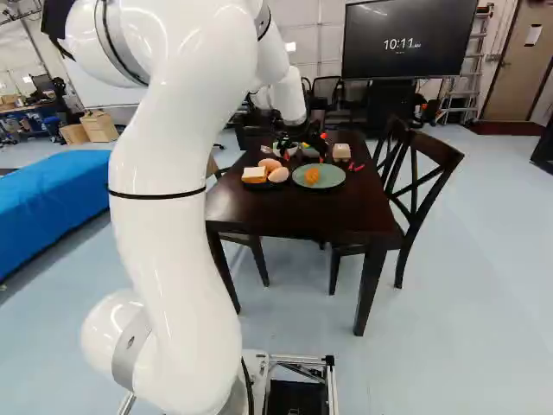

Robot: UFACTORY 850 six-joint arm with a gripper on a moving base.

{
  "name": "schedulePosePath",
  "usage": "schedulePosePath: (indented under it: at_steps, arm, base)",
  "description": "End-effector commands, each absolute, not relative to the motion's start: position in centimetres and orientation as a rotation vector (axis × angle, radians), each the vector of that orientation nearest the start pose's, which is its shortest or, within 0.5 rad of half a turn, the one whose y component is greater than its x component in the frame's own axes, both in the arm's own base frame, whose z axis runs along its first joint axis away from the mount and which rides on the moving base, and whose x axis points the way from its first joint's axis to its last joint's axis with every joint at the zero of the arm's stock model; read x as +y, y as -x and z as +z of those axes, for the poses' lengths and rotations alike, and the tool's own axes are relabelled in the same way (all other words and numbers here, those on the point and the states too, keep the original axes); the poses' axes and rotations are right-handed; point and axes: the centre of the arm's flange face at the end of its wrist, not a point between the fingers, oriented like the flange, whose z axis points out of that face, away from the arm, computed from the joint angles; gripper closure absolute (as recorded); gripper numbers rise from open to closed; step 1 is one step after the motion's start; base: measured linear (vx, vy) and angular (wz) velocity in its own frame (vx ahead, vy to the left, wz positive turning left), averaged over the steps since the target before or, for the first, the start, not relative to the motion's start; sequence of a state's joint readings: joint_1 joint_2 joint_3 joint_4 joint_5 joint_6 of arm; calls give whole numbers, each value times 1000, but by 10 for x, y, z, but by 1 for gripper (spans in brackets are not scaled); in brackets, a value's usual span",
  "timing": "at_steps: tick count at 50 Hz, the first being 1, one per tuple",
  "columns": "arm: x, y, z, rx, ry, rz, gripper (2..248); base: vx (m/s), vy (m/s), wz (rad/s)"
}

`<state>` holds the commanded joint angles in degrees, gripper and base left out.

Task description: Move the croissant to the empty plate

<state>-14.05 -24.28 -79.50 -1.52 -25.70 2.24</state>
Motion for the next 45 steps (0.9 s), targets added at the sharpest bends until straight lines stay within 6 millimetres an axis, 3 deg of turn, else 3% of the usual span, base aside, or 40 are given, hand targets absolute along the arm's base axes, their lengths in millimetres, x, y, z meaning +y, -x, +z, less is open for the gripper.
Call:
schedulePosePath:
  at_steps: [24,45]
  arm:
    - [-139,-602,512,370,3058,-902,3]
    - [-115,-573,498,318,3020,-1026,3]
  base:
    - [0,0,0]
    - [0,0,0]
